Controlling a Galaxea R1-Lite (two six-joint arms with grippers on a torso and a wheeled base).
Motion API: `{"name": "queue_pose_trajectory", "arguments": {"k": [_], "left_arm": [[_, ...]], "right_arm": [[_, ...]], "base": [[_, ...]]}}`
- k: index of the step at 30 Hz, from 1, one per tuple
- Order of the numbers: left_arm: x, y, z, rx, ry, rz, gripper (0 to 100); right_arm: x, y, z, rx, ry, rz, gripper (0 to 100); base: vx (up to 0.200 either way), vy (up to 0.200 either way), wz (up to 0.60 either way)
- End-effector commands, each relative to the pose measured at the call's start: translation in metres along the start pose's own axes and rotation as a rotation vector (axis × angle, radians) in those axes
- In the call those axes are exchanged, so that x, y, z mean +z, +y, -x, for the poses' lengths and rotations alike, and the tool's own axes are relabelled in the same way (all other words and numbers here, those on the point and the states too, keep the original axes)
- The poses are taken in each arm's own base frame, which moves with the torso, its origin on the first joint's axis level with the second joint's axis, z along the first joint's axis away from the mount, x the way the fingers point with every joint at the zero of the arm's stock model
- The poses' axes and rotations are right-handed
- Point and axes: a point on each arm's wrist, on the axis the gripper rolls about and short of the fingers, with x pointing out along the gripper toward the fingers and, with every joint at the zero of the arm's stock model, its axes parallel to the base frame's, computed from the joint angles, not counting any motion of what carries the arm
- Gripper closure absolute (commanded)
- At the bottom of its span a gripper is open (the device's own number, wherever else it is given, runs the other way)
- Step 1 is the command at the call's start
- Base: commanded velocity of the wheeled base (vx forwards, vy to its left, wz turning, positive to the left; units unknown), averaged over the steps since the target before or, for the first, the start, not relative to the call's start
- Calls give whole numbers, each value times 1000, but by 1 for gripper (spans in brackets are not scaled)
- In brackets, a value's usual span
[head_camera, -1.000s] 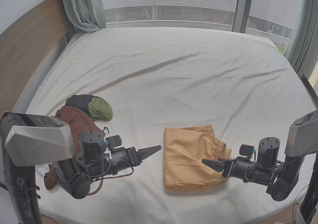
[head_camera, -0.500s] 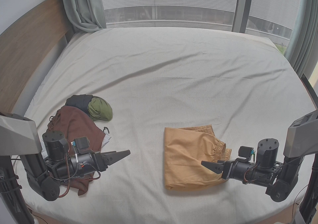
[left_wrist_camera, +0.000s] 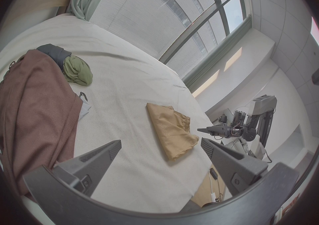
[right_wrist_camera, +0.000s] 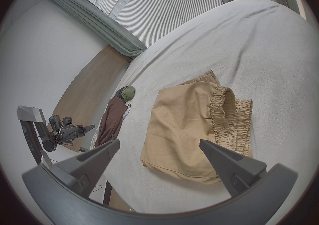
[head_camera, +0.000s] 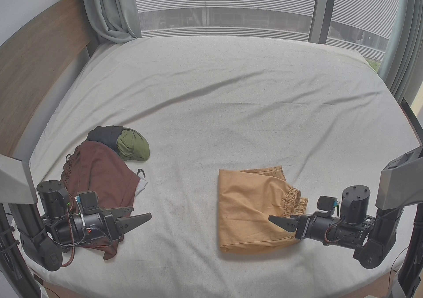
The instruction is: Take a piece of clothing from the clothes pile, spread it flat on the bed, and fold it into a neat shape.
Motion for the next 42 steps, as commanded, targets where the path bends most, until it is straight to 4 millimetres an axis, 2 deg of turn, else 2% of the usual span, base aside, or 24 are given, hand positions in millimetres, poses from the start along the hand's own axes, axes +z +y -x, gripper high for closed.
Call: {"name": "queue_pose_trajectory", "arguments": {"k": [1,10,19,25,31,37,42], "left_arm": [[-6,1,3,13,19,-7,0],[-17,11,0,32,64,-79,0],[-22,12,-1,30,87,-67,0],[-24,11,0,27,94,-63,0],[-26,9,0,23,101,-59,0],[-26,9,0,21,104,-59,0],[-27,9,0,20,107,-57,0]], "right_arm": [[-4,-4,-2,-16,16,-6,0],[-10,-19,0,-81,44,-16,0],[-15,-53,9,-201,77,25,0],[-32,-66,3,-235,151,1,0],[-40,-77,-8,-250,176,-19,0],[-41,-88,-14,-267,170,-37,0],[-41,-87,-18,-243,170,-39,0]], "base": [[0,0,0],[0,0,0],[0,0,0],[0,0,0],[0,0,0],[0,0,0],[0,0,0]]}}
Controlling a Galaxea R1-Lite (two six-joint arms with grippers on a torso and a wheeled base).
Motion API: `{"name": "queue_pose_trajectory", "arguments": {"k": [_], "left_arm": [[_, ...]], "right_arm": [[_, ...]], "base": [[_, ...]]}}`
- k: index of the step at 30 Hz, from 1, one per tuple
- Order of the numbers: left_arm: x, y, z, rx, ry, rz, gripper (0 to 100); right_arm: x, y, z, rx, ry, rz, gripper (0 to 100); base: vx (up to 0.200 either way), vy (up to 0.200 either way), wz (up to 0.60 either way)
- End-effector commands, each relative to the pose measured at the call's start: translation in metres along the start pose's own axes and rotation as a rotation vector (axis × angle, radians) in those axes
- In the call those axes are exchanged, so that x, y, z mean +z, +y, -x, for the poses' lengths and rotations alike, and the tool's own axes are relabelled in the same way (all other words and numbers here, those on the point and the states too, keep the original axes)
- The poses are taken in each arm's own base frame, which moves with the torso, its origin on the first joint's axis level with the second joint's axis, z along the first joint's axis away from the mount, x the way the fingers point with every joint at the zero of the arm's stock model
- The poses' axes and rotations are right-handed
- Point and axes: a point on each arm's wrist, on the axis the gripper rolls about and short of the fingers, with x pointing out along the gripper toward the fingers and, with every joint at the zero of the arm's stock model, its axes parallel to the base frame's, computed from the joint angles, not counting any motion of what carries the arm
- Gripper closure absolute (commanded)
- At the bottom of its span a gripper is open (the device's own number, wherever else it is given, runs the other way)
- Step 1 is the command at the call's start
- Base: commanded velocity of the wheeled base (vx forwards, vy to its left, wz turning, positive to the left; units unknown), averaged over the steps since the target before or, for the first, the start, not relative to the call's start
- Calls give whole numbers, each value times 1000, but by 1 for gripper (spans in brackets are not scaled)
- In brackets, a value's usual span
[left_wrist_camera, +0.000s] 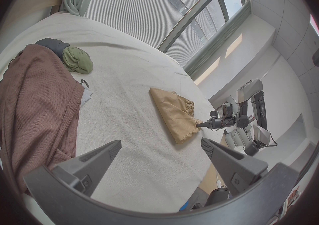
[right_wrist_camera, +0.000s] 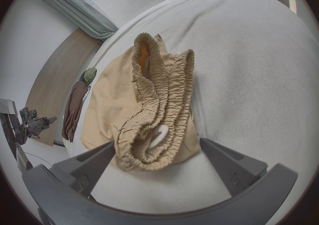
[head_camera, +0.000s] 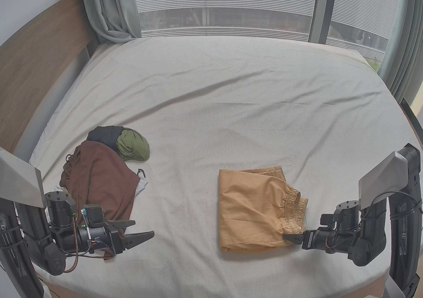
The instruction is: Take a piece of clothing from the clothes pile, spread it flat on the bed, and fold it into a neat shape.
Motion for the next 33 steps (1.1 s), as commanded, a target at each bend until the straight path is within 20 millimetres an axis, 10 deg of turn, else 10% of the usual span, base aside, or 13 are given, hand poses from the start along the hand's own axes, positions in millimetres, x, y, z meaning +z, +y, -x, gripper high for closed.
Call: {"name": "queue_pose_trajectory", "arguments": {"k": [1,21,22,33], "left_arm": [[-1,0,0,-4,4,4,0],[-1,0,0,-8,7,6,0],[-1,0,0,-8,7,6,0],[-1,0,0,-7,6,5,0]], "right_arm": [[-2,0,-6,11,12,-6,0],[9,11,-31,97,-41,-86,0],[10,11,-31,98,-43,-86,100],[12,15,-32,109,-49,-78,100]], "base": [[0,0,0],[0,0,0],[0,0,0],[0,0,0]]}}
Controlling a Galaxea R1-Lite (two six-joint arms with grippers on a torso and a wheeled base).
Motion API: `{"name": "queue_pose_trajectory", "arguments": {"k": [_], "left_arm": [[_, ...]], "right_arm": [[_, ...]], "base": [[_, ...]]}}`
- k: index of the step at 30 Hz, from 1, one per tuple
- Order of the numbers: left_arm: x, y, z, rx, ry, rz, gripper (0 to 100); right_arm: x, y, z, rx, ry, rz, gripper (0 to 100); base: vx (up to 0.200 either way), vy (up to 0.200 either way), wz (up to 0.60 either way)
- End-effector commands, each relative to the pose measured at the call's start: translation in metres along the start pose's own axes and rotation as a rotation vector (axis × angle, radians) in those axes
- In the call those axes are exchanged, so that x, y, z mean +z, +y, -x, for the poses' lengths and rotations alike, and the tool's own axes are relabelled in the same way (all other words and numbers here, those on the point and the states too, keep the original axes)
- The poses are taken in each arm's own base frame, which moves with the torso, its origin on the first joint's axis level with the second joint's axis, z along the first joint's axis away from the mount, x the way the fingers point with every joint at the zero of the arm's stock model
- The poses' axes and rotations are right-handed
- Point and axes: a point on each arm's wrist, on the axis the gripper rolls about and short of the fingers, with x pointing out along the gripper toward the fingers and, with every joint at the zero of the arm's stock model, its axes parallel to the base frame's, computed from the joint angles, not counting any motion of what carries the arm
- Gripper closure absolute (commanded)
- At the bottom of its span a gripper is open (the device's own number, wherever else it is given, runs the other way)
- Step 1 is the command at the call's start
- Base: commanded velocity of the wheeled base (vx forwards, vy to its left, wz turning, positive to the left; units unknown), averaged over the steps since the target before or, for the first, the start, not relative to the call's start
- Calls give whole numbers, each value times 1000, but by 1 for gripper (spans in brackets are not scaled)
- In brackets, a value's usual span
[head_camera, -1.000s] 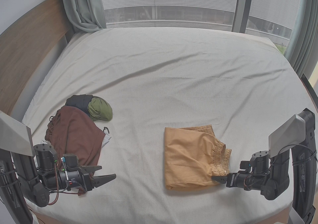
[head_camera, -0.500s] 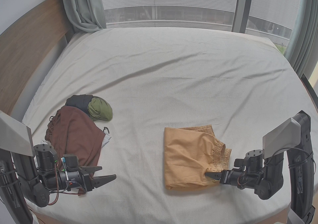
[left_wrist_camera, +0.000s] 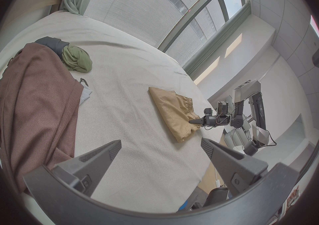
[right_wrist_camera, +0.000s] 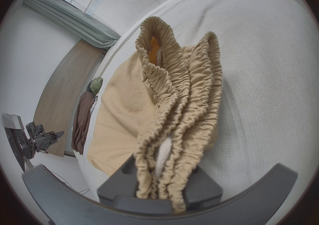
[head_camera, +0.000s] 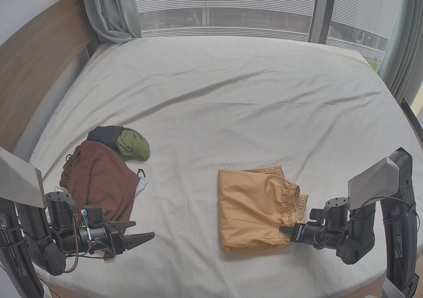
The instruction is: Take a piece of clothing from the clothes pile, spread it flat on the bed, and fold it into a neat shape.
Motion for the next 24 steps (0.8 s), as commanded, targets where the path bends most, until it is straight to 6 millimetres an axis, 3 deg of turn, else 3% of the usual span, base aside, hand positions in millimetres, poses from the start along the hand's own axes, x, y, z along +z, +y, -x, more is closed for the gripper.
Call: {"name": "queue_pose_trajectory", "arguments": {"k": [1,4,13,24], "left_arm": [[0,0,0,1,0,1,0],[0,0,0,0,-2,-3,0],[1,-1,0,-5,-3,-8,0],[0,-7,-4,-26,10,-17,0]], "right_arm": [[2,5,0,14,-8,10,100],[4,13,0,36,-18,26,100],[27,65,17,187,-109,73,100],[42,95,37,289,-180,120,100]], "base": [[0,0,0],[0,0,0],[0,0,0],[0,0,0]]}}
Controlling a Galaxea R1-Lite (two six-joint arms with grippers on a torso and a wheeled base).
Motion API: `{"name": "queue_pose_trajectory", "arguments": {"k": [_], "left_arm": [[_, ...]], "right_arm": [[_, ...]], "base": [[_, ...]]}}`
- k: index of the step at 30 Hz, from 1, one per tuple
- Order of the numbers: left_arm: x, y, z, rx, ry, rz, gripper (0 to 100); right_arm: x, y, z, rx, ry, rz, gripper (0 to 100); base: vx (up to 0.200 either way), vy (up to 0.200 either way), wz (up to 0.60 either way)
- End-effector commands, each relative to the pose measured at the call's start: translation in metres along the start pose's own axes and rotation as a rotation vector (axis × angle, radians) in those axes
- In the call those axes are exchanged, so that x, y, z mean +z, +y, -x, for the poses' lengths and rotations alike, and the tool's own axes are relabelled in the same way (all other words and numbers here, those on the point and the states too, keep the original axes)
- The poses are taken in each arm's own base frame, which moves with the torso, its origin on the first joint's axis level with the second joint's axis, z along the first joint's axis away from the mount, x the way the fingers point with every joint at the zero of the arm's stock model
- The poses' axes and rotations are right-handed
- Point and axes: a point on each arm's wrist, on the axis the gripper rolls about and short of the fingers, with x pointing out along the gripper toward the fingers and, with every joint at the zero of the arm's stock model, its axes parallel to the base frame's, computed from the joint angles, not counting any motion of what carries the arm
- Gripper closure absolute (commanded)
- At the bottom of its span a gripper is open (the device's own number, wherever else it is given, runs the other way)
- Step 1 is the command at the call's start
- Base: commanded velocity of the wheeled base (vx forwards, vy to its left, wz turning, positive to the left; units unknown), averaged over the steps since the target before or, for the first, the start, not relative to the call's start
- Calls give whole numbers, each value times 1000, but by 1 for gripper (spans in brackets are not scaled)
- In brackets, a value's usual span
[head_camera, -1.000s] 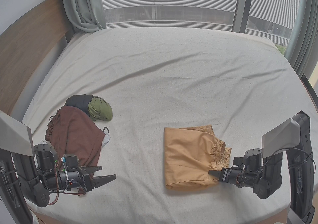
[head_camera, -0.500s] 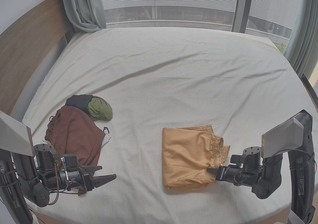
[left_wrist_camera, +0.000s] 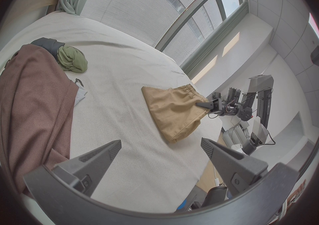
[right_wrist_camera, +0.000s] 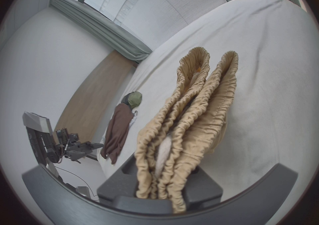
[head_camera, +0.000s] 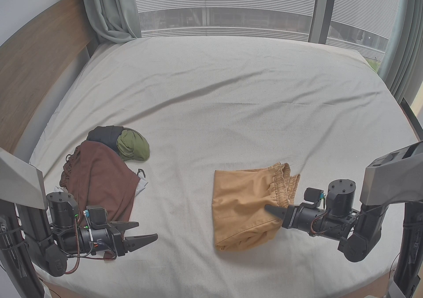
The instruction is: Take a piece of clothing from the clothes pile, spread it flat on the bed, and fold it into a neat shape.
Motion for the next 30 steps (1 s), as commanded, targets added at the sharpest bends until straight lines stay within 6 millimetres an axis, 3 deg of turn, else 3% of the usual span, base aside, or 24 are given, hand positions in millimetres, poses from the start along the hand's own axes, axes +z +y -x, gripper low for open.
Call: {"name": "queue_pose_trajectory", "arguments": {"k": [1,14,30], "left_arm": [[0,-2,-1,-6,2,-5,0],[-1,-3,-2,-11,8,-5,0],[-1,-3,-2,-12,7,-4,0]], "right_arm": [[16,20,9,72,-53,30,100],[37,46,15,220,-98,85,100],[78,63,-12,290,-203,79,100]], "base": [[0,0,0],[0,0,0],[0,0,0]]}}
